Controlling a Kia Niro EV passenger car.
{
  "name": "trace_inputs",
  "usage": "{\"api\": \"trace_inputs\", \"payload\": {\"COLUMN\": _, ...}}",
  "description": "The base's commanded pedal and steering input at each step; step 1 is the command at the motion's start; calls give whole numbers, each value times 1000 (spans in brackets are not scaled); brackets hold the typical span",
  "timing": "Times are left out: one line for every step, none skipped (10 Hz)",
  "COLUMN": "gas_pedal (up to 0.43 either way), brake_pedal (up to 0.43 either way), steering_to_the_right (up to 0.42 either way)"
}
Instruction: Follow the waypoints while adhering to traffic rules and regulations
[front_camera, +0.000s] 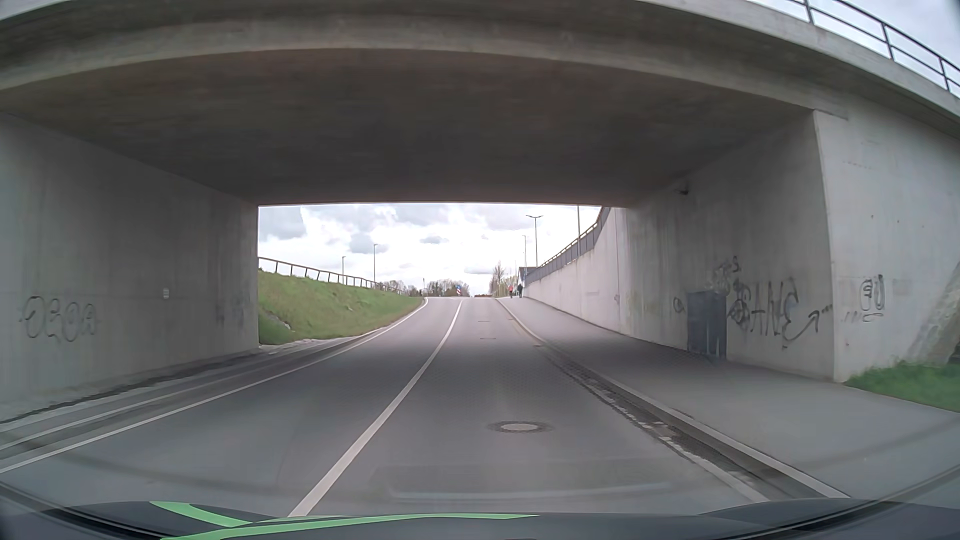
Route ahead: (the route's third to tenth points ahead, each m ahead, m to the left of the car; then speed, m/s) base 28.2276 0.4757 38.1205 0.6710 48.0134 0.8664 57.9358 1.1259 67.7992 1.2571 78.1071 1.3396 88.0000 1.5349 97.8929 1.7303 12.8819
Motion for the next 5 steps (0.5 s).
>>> {"api": "trace_inputs", "payload": {"gas_pedal": 118, "brake_pedal": 0, "steering_to_the_right": 0}}
{"api": "trace_inputs", "payload": {"gas_pedal": 130, "brake_pedal": 0, "steering_to_the_right": 0}}
{"api": "trace_inputs", "payload": {"gas_pedal": 130, "brake_pedal": 0, "steering_to_the_right": -1}}
{"api": "trace_inputs", "payload": {"gas_pedal": 138, "brake_pedal": 0, "steering_to_the_right": -1}}
{"api": "trace_inputs", "payload": {"gas_pedal": 138, "brake_pedal": 0, "steering_to_the_right": -1}}
